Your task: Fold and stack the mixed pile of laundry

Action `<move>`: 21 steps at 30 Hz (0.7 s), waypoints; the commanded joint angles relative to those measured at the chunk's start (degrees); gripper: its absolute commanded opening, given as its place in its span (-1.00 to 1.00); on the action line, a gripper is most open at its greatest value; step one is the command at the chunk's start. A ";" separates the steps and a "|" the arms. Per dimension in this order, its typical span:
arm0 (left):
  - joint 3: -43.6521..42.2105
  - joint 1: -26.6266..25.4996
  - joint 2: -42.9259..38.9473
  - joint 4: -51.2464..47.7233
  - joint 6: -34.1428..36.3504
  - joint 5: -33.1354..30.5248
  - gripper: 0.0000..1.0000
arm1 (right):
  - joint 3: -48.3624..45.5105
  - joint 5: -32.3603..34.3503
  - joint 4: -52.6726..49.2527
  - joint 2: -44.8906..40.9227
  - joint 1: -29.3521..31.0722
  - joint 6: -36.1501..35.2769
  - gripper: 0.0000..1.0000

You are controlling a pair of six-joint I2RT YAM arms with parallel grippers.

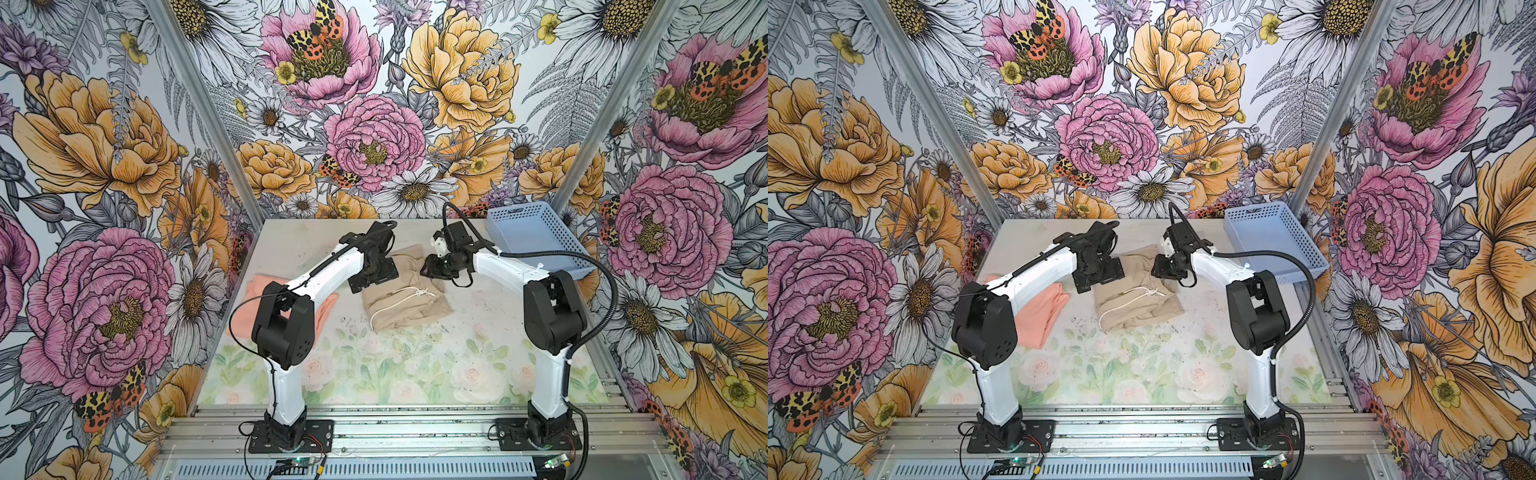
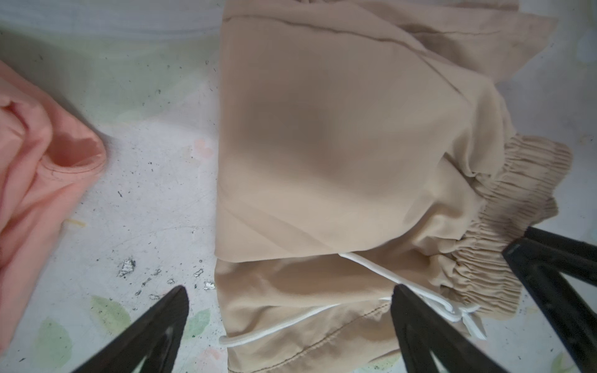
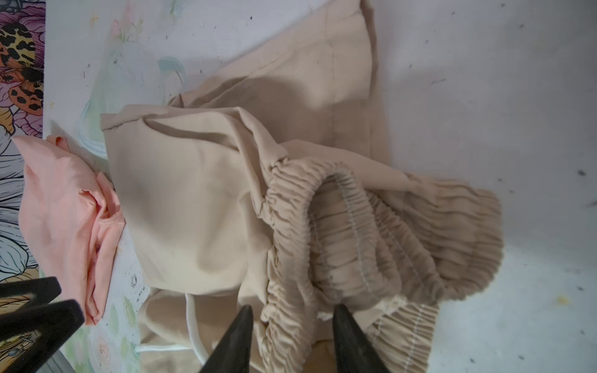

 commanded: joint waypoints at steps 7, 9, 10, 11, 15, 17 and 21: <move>-2.93 3.38 -0.83 5.08 2.33 0.38 0.98 | 3.23 -4.03 1.20 3.18 -0.80 1.27 -0.59; -3.34 3.85 -0.13 5.20 2.94 -0.08 0.98 | 1.60 -3.73 2.34 1.15 -1.42 1.42 -0.84; -3.44 4.13 0.18 5.18 3.13 -0.15 0.97 | 0.77 -3.85 2.89 0.02 -1.70 1.38 -0.93; -3.58 4.29 0.62 5.38 3.33 -0.18 0.98 | -0.06 -4.22 3.43 -1.07 -2.00 1.39 -1.00; -2.90 5.00 2.21 6.05 3.75 0.01 0.94 | -3.17 -7.27 4.65 -5.26 -3.86 1.22 -1.00; -1.92 5.18 3.09 6.05 4.10 0.06 0.93 | -5.10 -8.29 5.08 -7.46 -4.90 1.00 -1.00; -0.42 5.53 5.04 5.93 4.69 0.95 0.90 | -8.62 -9.96 5.43 -10.57 -6.81 -0.44 -1.00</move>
